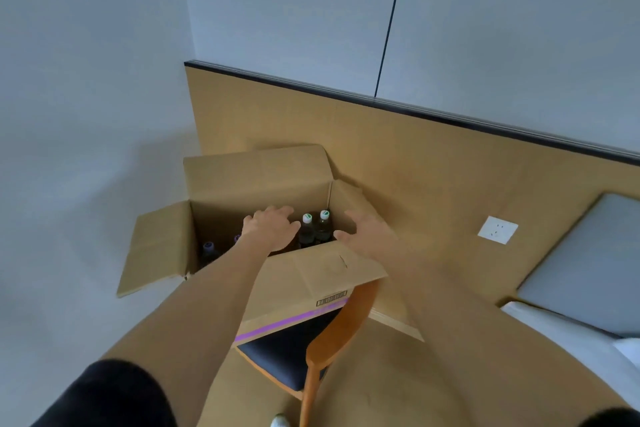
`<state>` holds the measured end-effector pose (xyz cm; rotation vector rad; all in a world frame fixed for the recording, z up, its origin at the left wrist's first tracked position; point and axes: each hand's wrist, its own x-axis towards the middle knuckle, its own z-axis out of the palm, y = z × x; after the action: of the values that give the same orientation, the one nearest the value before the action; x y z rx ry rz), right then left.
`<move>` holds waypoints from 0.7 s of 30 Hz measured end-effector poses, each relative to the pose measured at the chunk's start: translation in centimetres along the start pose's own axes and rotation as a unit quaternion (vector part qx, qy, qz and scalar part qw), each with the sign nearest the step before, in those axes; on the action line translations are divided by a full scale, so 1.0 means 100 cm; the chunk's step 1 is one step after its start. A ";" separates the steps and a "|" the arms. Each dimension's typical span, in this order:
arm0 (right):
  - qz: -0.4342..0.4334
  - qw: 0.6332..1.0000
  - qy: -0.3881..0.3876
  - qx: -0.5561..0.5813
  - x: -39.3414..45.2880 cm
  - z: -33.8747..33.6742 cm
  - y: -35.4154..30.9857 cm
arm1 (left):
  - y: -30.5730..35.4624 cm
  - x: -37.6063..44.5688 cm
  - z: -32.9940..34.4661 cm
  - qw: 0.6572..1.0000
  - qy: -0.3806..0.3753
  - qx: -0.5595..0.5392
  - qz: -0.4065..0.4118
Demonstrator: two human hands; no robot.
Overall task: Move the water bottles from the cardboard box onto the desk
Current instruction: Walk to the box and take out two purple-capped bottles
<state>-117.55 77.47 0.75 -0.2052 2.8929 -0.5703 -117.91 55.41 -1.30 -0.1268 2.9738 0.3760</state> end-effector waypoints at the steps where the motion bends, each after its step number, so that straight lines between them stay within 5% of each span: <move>1: 0.001 1.000 -0.001 -0.001 0.018 -0.003 0.001 | 0.000 0.020 0.000 1.000 -0.001 -0.005 0.000; 10: 0.039 0.998 -0.048 -0.024 0.167 0.014 0.010 | -0.010 0.168 0.023 0.998 -0.064 -0.023 0.007; 21: 0.057 0.983 -0.174 -0.021 0.262 0.090 0.013 | -0.052 0.228 0.094 0.983 -0.165 -0.049 -0.063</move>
<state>-141.28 70.89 -11.98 -0.1281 2.5589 -0.4081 -138.68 51.29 -15.02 -0.2360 2.6058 0.4749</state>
